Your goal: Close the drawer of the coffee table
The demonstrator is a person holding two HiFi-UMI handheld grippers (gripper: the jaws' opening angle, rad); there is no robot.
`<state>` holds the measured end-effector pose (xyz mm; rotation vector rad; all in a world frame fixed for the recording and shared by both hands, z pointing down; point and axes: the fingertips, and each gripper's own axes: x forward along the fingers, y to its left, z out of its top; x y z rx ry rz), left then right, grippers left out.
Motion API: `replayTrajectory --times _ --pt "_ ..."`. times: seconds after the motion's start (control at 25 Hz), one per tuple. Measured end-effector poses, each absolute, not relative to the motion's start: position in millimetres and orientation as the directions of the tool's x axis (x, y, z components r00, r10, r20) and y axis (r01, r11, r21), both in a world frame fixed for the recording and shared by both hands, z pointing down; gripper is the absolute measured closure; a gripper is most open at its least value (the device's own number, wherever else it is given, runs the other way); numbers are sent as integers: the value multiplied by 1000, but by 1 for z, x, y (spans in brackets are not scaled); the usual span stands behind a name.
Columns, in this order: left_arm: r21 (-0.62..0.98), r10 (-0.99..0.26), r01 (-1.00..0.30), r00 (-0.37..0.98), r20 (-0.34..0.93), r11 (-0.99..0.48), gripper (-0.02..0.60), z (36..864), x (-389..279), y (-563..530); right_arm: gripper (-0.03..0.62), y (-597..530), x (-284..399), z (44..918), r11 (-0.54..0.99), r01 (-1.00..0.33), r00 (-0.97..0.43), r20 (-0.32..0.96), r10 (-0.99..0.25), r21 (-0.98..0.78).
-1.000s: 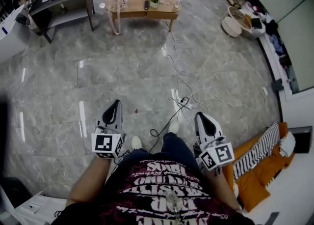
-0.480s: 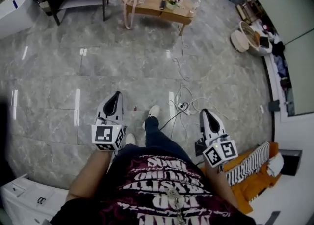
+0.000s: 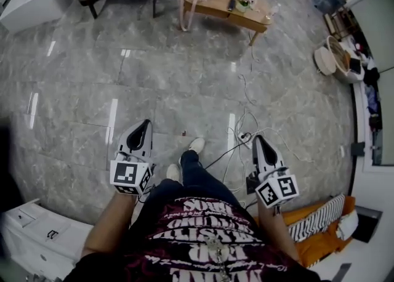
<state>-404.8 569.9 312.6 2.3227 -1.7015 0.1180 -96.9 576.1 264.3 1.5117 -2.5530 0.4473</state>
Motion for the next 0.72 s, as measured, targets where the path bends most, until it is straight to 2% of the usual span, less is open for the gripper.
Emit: replayTrajectory --times 0.28,0.56,0.72 --pt "109 -912 -942 336 235 -318 558 310 -372 516 559 533 -63 299 422 -884 -466 312 -828 -202" --pt "33 -889 -916 396 229 -399 558 278 -314 416 559 482 -3 305 388 -896 -437 280 -855 -214" --pt "3 -886 -898 434 163 -439 558 240 -267 363 559 446 15 277 507 -843 -538 260 -802 -183"
